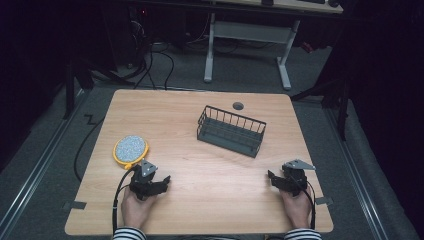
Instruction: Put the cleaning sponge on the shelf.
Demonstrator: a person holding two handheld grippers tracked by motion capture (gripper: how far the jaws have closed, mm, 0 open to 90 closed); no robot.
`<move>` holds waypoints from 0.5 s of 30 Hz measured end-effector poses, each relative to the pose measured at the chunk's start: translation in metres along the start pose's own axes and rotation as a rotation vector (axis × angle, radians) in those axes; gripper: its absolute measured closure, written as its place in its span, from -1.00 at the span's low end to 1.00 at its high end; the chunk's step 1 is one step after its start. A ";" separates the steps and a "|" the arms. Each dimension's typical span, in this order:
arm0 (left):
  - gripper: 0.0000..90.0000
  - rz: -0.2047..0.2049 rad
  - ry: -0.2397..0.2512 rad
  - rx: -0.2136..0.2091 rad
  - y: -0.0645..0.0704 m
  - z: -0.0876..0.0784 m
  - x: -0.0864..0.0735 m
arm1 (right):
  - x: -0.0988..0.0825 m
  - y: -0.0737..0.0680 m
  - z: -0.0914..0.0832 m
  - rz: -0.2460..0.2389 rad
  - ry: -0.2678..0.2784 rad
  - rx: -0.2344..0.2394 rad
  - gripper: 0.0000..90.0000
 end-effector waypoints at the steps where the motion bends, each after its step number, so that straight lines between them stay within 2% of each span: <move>1: -0.38 0.000 0.000 0.000 0.000 0.000 0.000 | 0.000 0.000 0.000 0.000 0.000 0.001 -0.21; 15: -0.38 -0.003 0.000 -0.006 0.000 0.000 0.000 | 0.000 -0.001 0.000 0.002 -0.002 0.005 -0.23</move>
Point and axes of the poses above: each handheld gripper's, and its own axes: z roughly forward along the jaws, x roughly out of its top, y roughly to its right, the point moved 3 cm from there along z, roughly forward along the jaws, and after that the axes turned 6 degrees about y, right-handed, at the moved point
